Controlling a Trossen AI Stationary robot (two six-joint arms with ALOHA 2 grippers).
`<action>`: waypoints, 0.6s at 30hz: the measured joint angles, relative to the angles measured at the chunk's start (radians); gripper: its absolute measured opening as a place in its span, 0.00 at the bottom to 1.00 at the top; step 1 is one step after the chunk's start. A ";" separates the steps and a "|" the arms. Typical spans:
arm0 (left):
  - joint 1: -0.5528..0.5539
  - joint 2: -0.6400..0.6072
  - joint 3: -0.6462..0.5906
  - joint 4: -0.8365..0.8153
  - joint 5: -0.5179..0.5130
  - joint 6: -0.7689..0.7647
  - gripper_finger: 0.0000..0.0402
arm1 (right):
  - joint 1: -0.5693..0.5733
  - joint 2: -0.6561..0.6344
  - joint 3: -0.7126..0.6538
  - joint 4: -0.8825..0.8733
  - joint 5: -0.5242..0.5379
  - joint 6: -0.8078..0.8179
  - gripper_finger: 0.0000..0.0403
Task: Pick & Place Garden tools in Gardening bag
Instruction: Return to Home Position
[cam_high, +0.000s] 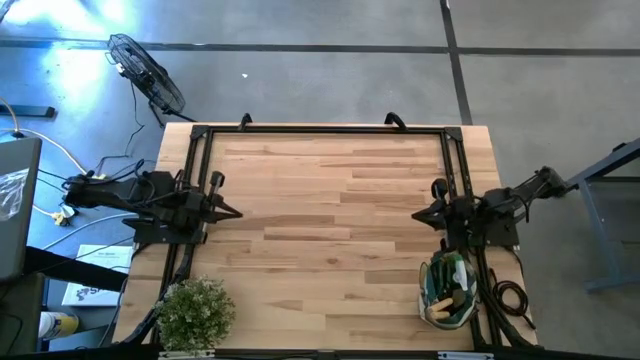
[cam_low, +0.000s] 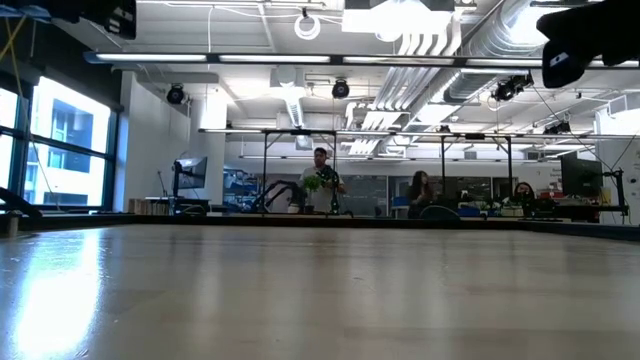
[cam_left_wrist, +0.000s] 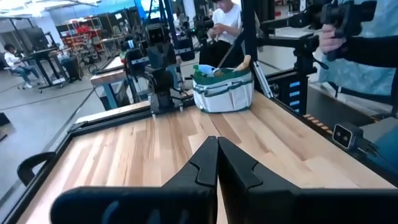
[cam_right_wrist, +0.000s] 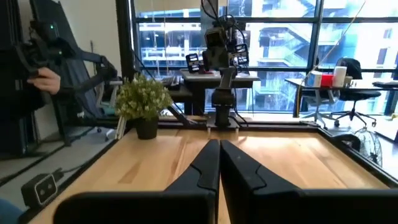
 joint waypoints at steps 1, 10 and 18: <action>0.000 -0.010 -0.010 -0.002 0.003 -0.001 0.00 | 0.000 -0.015 0.000 -0.020 0.006 -0.003 0.01; 0.000 -0.095 -0.092 -0.030 0.009 -0.008 0.00 | -0.001 -0.055 -0.002 -0.113 0.059 0.045 0.01; 0.000 -0.200 -0.158 -0.039 0.064 -0.046 0.00 | -0.001 -0.056 -0.013 -0.103 0.064 0.070 0.01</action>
